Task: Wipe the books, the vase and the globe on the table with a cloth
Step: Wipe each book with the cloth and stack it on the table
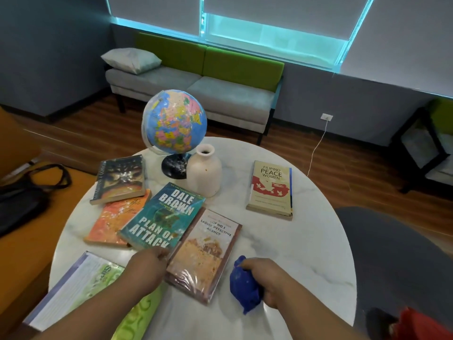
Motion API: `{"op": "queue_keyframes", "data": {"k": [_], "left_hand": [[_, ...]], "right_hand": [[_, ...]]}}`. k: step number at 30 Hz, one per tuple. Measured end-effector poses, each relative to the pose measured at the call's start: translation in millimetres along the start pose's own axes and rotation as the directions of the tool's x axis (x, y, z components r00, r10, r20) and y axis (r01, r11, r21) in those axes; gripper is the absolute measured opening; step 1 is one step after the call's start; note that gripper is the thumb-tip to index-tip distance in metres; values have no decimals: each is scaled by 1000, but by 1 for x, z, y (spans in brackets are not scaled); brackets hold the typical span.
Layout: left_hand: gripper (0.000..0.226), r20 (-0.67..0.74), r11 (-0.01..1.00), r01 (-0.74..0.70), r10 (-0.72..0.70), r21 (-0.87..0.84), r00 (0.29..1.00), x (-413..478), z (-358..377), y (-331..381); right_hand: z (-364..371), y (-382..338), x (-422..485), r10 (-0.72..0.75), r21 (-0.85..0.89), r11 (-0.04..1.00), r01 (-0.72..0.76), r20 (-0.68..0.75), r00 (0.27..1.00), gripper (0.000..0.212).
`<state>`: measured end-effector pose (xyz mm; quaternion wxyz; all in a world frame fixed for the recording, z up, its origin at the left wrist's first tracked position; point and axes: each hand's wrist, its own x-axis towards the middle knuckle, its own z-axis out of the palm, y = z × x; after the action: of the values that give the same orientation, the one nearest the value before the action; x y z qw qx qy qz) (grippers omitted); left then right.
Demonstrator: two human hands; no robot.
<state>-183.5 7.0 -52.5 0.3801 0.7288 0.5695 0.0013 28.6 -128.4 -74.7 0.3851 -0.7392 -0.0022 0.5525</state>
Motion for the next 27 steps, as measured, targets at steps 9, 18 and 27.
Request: {"op": "queue_keyframes", "data": {"k": [9, 18, 27], "left_hand": [[41, 63, 999, -38, 40, -22, 997, -16, 11, -1], [54, 243, 996, -60, 76, -70, 967, -17, 24, 9], [66, 231, 917, -367, 328, 156, 916, -27, 47, 17]], "right_hand": [[18, 9, -16, -71, -141, 987, 83, 90, 993, 22], [-12, 14, -33, -132, -271, 952, 143, 58, 990, 19], [-56, 8, -39, -449, -555, 771, 311, -128, 884, 39]]}}
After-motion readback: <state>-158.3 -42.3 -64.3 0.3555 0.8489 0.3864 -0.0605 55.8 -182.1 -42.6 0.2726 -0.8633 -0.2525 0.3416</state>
